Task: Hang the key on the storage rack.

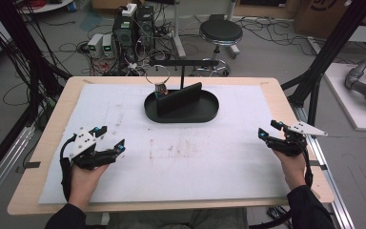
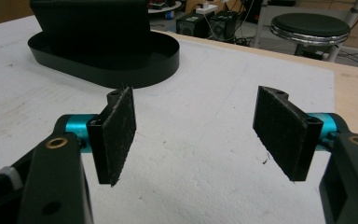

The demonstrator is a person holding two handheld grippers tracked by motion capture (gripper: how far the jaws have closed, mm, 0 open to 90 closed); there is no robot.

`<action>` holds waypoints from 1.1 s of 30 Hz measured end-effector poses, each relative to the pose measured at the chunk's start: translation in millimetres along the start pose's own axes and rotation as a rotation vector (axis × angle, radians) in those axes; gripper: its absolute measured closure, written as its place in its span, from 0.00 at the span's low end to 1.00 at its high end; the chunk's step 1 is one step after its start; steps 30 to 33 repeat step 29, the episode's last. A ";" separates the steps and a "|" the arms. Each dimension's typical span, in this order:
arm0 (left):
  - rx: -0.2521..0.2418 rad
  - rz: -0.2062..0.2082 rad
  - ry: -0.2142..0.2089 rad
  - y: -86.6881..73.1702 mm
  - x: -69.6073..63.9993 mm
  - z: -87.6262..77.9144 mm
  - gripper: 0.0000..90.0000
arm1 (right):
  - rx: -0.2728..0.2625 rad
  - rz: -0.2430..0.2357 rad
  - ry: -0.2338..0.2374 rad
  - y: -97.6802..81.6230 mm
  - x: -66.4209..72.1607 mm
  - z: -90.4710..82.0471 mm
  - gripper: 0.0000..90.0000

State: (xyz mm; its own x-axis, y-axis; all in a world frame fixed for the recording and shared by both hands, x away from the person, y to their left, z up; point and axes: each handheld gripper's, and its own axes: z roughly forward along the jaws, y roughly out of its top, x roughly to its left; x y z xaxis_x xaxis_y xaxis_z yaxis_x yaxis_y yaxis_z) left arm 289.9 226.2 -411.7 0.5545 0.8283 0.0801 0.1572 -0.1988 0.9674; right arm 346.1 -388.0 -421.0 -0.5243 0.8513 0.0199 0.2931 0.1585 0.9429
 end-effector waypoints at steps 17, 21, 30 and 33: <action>0.024 -0.013 0.062 -7.7 20.7 -4.5 0.23 | 0.020 0.005 0.001 -0.7 0.4 1.0 0.31; 0.026 -0.020 0.072 -8.6 24.0 -6.3 0.23 | 0.019 0.004 0.001 -0.7 0.7 0.1 0.31; 0.043 -0.050 0.072 -11.0 29.6 -1.7 0.23 | 0.039 -0.020 -0.001 -1.5 2.0 -1.1 0.30; 0.043 -0.050 0.072 -11.0 29.6 -1.7 0.23 | 0.039 -0.020 -0.001 -1.5 2.0 -1.1 0.30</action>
